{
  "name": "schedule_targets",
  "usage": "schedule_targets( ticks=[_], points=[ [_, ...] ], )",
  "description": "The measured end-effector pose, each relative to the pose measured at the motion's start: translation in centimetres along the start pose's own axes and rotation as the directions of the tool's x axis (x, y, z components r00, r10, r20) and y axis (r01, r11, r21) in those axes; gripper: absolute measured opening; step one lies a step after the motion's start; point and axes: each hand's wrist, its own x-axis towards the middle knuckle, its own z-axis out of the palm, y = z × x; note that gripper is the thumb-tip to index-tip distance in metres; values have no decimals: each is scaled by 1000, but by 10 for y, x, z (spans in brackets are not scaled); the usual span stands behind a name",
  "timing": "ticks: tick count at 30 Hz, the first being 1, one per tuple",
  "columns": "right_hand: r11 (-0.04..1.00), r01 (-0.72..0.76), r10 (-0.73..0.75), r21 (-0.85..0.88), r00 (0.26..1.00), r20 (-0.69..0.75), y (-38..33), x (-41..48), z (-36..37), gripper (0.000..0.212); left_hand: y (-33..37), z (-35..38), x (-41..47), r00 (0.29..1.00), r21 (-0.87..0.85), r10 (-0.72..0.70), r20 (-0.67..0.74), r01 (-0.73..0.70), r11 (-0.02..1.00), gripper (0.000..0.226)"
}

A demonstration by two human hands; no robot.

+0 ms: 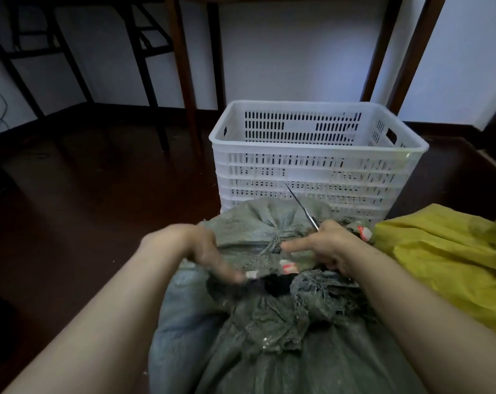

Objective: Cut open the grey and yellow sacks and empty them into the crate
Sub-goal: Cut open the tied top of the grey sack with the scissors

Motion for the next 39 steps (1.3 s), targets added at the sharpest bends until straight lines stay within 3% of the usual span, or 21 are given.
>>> schedule_targets(
  ticks=[1, 3, 4, 6, 8, 11, 14, 16, 17, 20, 22, 25, 30, 32, 35, 37, 39],
  points=[
    [1000, -9, 9, -17, 1000, -12, 1, 0, 0, 93, 2, 3, 0, 994, 62, -20, 106, 13, 998, 87],
    [1000, -10, 10, -28, 1000, -18, 2, -1, -1, 97, 0, 3, 0, 983, 26, 29, 181, -34, 999, 63],
    [1000, 10, -10, 9, 1000, -4, 3, -1, -2, 94, 0, 1, -2, 984, -29, 90, 157, -86, 996, 50],
    [988, 84, -96, 127, 992, 85, 1, -2, -7, 82, 0, -7, -7, 976, -308, 217, -28, -215, 927, 40],
    [957, 167, -217, 238, 955, 202, -7, -7, -10, 72, 4, -15, -14, 950, -630, 250, -188, -312, 711, 38],
    [917, 270, -348, 293, 901, 259, -15, -18, -1, 74, 17, -19, -22, 918, -851, 295, -266, -367, 375, 31],
    [886, 304, -365, 349, 923, 121, -19, -21, 11, 41, 24, -21, -26, 908, -902, 327, -262, -351, 250, 34],
    [860, 294, -319, 417, 948, -9, -21, -18, 6, 17, 24, -21, -29, 909, -891, 324, -263, -358, 279, 44],
    [865, 291, -289, 410, 955, -68, -22, -16, 1, 12, 25, -20, -31, 912, -861, 301, -278, -376, 344, 44],
    [904, 275, -232, 327, 959, -163, -23, -8, -11, 10, 30, -18, -36, 918, -705, 241, -314, -395, 588, 34],
    [926, 257, -214, 277, 961, -176, -21, -5, -11, 13, 35, -18, -35, 913, -583, 213, -347, -388, 714, 41],
    [940, 249, -203, 234, 958, -204, -15, 3, -11, 13, 40, -16, -35, 922, -461, 191, -336, -337, 821, 51],
    [943, 236, -189, 236, 961, -203, -8, 7, -11, 13, 45, -11, -35, 943, -381, 167, -288, -273, 883, 61],
    [943, 262, -209, 204, 946, -247, -8, 7, -12, 15, 43, -15, -37, 949, -474, 206, -238, -298, 829, 61],
    [920, 348, -292, 181, 915, -277, -17, 2, -18, 17, 30, -25, -40, 908, -555, 307, -284, -417, 720, 30],
    [881, 425, -367, 207, 891, -266, -28, -6, -22, 32, 21, -27, -40, 899, -572, 240, -368, -421, 704, 8],
    [823, 540, -451, 178, 810, -373, -38, -18, -23, 29, 17, -26, -38, 901, -659, 167, -400, -410, 631, 17]
  ],
)
